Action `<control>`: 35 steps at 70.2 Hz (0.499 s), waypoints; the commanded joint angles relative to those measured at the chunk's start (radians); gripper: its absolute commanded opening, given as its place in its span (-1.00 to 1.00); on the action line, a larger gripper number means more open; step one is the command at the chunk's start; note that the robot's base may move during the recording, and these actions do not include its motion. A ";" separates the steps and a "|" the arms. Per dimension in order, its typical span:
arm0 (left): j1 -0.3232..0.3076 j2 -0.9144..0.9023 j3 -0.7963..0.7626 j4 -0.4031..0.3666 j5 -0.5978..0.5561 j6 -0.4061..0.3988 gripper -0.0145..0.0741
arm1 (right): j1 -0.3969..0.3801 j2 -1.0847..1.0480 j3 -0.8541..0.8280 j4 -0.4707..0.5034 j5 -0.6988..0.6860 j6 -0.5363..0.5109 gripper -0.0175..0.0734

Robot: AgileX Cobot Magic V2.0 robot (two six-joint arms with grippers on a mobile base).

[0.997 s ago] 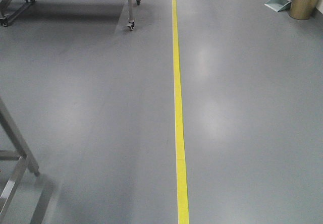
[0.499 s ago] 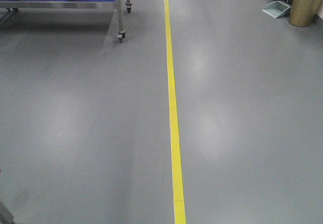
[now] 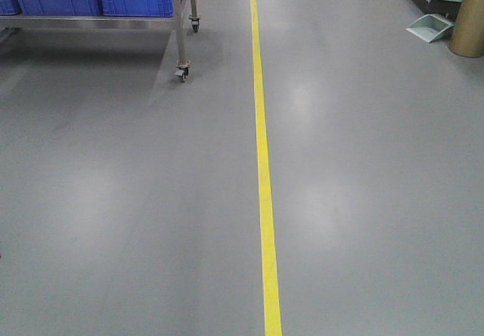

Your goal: Move and align brake pads A on conveyor

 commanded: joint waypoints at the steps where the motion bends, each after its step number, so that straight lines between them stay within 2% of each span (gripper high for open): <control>1: -0.003 0.005 -0.029 0.002 -0.065 -0.005 0.24 | -0.004 0.011 -0.028 -0.001 -0.078 -0.004 0.56; 35: -0.003 0.005 -0.029 0.002 -0.065 -0.005 0.24 | -0.004 0.011 -0.028 -0.001 -0.078 -0.004 0.56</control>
